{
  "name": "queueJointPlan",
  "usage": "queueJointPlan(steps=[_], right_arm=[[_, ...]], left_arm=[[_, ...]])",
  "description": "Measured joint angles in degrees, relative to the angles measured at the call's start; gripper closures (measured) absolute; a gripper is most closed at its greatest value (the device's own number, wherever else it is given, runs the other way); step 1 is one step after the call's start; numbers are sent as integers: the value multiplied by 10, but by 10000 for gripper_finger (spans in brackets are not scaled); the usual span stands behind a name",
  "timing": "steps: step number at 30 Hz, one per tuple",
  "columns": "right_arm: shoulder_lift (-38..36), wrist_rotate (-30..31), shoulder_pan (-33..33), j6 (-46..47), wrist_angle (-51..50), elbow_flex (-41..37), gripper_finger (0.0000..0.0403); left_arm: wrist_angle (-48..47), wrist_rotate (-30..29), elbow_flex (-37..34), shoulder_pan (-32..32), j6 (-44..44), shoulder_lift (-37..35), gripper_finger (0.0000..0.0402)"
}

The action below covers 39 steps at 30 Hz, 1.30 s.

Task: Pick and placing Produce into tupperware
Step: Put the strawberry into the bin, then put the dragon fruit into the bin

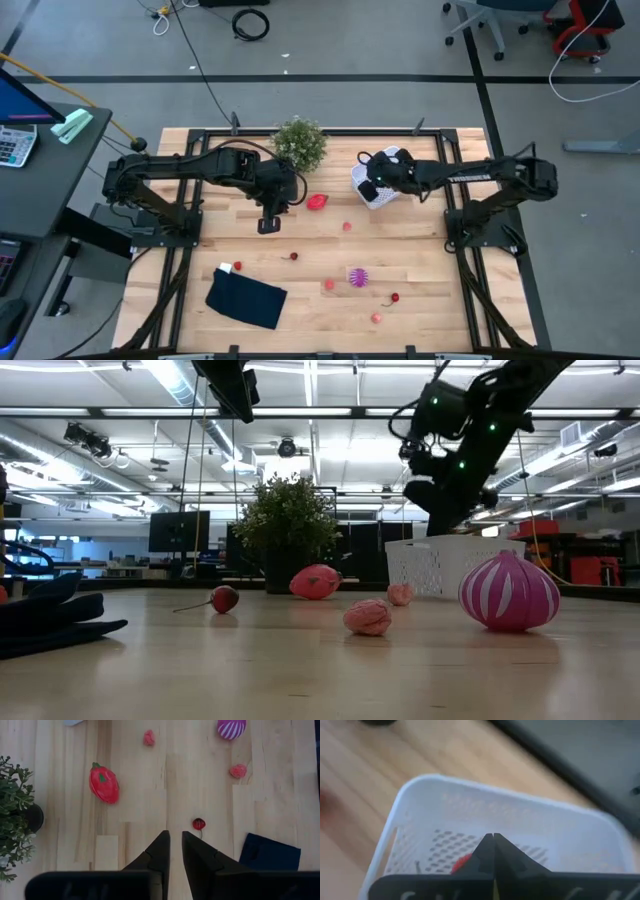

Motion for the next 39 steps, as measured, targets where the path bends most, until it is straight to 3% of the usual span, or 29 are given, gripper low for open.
queueJointPlan(steps=[4,14,24,31,36,39], right_arm=[[40,-52,-13,15,0,0,403],[91,-51,-13,4,39,0,398],[78,-79,-15,-16,37,0,326],[39,-84,-11,-12,38,0,285],[-36,-94,-5,-8,38,0,282],[-93,-130,8,22,38,0,285]], left_arm=[[4,0,0,0,0,0,343],[5,0,0,0,0,0,347],[7,0,0,0,1,0,347],[9,0,0,0,1,0,349],[9,0,0,0,1,0,340],[9,0,0,0,0,0,332]])
